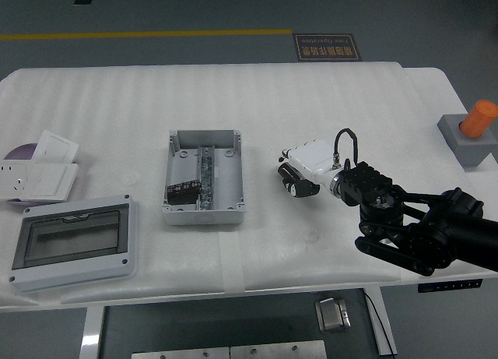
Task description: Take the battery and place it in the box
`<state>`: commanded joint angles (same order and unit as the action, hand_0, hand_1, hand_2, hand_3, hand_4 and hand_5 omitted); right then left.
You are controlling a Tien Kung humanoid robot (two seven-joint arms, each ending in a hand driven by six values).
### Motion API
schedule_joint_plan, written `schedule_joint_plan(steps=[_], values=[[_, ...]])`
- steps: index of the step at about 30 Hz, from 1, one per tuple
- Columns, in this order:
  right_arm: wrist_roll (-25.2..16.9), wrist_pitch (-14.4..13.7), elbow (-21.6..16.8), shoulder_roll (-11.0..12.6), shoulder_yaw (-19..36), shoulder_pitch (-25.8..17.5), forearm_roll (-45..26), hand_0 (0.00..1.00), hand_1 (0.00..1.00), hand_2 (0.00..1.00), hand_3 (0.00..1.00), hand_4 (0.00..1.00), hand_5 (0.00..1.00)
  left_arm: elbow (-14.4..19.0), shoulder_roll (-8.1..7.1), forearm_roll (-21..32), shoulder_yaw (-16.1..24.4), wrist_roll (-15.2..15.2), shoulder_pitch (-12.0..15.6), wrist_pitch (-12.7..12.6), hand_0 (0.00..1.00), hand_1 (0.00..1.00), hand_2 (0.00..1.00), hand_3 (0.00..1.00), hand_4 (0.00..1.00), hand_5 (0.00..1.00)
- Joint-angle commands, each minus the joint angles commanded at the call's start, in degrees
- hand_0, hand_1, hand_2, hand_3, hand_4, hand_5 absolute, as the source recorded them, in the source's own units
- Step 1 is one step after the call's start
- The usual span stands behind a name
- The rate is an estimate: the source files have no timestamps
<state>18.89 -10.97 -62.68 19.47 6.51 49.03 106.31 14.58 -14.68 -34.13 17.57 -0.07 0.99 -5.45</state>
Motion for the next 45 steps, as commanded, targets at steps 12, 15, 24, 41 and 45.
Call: schedule_joint_plan(steps=[12, 15, 24, 41, 45], values=[[0.6, 0.9, -0.7, -0.2, -0.1, -0.6, 0.2, 0.352, 0.557, 0.554, 0.78, 0.484, 0.352, 0.0, -0.01, -0.1, 0.1, 0.0, 0.0, 0.2, 0.629, 0.654, 0.529, 0.576, 0.526, 0.379], [1.0, 1.0, -1.2, -0.1, 0.5, -0.7, 0.4, 0.352, 0.557, 0.554, 0.78, 0.484, 0.352, 0.0, -0.03, -0.2, 0.1, 0.0, 0.0, 0.3, 0.629, 0.654, 0.529, 0.576, 0.526, 0.379], [1.0, 0.5, -1.3, -0.3, 0.5, -1.3, 1.0, 0.368, 0.576, 0.558, 0.787, 0.491, 0.345, 0.2, -0.06, -0.9, 0.8, -0.3, -0.3, 0.4, 0.629, 0.654, 0.53, 0.576, 0.525, 0.377], [2.1, 0.7, -5.2, -0.5, 5.5, -0.8, 5.1, 0.365, 0.565, 0.55, 0.779, 0.482, 0.346, 0.1, -0.02, -0.6, 0.5, -0.7, -0.2, 0.0, 0.629, 0.654, 0.531, 0.578, 0.523, 0.376], [2.7, 0.8, -7.6, -1.0, 8.3, -1.2, 6.5, 0.365, 0.562, 0.549, 0.777, 0.483, 0.351, 0.1, 0.01, -0.3, 0.2, -0.6, -0.1, 0.0, 0.629, 0.655, 0.531, 0.579, 0.524, 0.375]])
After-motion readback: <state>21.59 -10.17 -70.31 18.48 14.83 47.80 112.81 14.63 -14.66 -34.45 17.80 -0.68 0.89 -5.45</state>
